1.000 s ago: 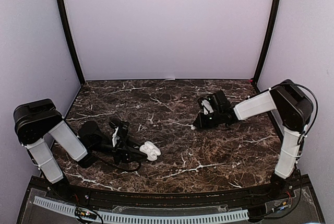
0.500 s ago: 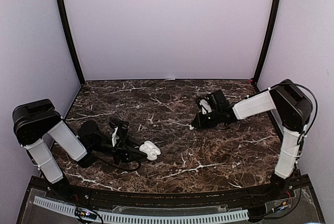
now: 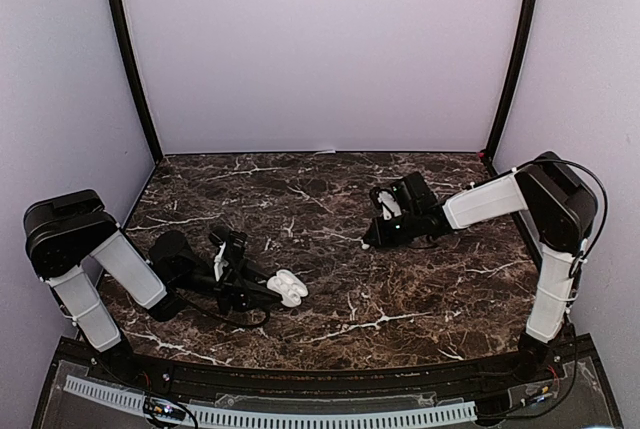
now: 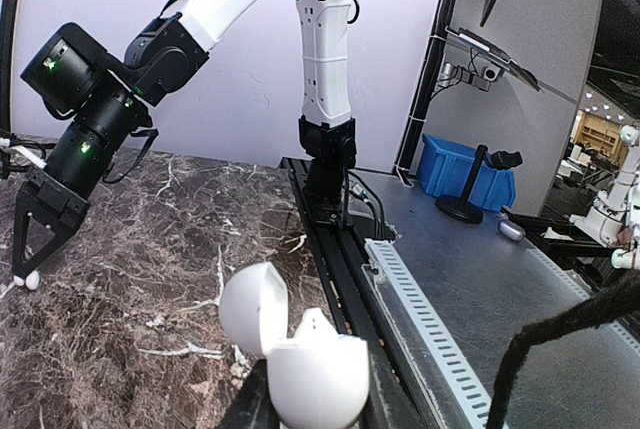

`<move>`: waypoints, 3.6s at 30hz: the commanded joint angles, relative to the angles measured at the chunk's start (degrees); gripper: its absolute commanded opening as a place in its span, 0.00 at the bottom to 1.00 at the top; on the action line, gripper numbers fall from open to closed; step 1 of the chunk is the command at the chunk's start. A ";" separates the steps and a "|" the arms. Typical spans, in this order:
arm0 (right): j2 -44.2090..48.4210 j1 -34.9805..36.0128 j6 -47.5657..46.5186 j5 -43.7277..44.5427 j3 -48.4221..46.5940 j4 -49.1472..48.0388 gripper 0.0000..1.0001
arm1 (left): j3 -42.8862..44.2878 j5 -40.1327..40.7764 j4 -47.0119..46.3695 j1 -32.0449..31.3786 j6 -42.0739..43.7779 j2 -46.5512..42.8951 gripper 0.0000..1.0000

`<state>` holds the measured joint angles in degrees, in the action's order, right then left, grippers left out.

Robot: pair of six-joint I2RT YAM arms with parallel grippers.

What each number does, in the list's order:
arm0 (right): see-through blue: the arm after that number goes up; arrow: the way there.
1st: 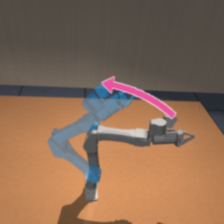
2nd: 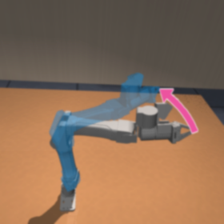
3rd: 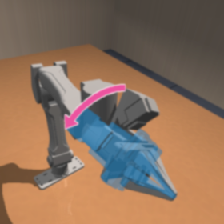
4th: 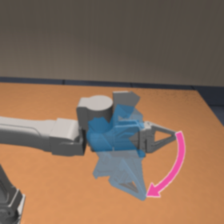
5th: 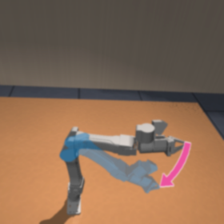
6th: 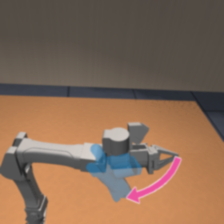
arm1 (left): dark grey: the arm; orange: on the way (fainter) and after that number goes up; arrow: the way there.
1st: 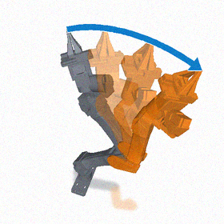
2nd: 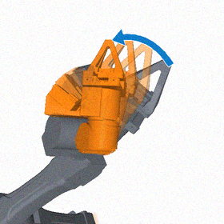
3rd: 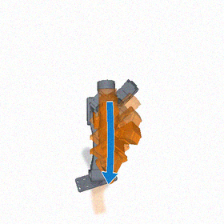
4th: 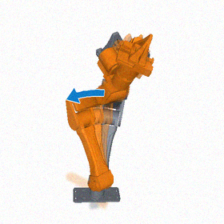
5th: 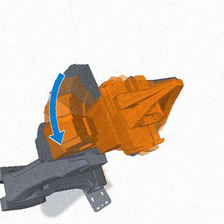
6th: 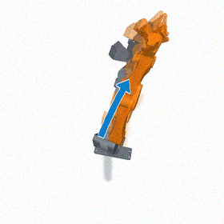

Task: Insert the wireless bluetooth earbuds into the charging case
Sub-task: Pick up the left earbud from the center of the board, then insert the left earbud into the left side groove of the charging case.

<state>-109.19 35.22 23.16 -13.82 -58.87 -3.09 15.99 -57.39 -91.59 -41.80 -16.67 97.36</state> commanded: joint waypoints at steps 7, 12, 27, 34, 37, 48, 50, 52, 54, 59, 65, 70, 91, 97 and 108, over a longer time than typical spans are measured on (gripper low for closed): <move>6.05 0.99 -1.12 -1.83 1.29 -0.35 0.04 | -0.62 0.24 -0.08 -0.23 1.28 -1.86 0.13; 12.13 1.90 -2.90 -2.38 4.79 -1.75 0.02 | -0.69 0.23 0.11 -0.22 1.46 -2.13 0.13; 29.38 14.01 -11.51 -6.32 15.05 -11.07 0.02 | -0.43 0.27 0.67 -0.21 1.88 -2.00 0.12; 32.17 20.93 -15.51 -8.82 15.91 -13.43 0.02 | -0.38 0.34 0.71 -0.22 1.82 -1.90 0.13; 31.62 23.14 -16.65 -9.50 15.50 -14.85 0.02 | -0.39 0.30 0.70 -0.24 1.73 -1.75 0.13; 26.58 28.09 -18.59 -10.29 10.45 -16.87 0.02 | -0.11 0.35 1.32 -0.34 2.20 -1.38 0.13; 25.96 28.76 -18.39 -10.33 10.06 -17.57 0.02 | 0.12 0.46 2.02 -0.43 2.51 -1.25 0.13; 25.40 29.30 -18.00 -9.81 9.96 -18.48 0.02 | 0.26 0.60 2.43 -0.55 2.71 -1.23 0.13; 24.77 29.82 -18.02 -8.98 9.69 -18.93 0.02 | 0.27 0.69 2.50 -0.64 2.74 -1.14 0.13; 23.08 31.22 -18.45 -6.41 8.82 -19.34 0.02 | 0.27 0.65 2.62 -0.76 2.92 -1.30 0.13; 21.13 32.80 -19.49 -3.68 7.03 -19.44 0.02 | 0.28 0.74 2.91 -0.81 3.13 -1.45 0.13; 19.88 33.95 -20.36 -0.38 5.91 -19.22 0.02 | 0.27 0.76 3.18 -0.84 3.29 -1.76 0.13; 16.58 36.53 -22.41 4.84 4.10 -16.55 0.03 | -0.32 1.27 4.40 -1.24 4.39 -3.50 0.13; 19.55 36.57 -21.47 6.41 7.15 -18.33 0.03 | -0.87 2.00 4.21 -1.18 4.82 -4.36 0.13; 21.37 36.54 -21.15 7.12 9.24 -19.67 0.04 | -0.87 1.79 3.88 -1.18 4.67 -4.24 0.13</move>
<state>-88.71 71.09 1.54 -7.42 -49.89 -20.58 15.31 -55.35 -85.62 -42.65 -12.60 94.63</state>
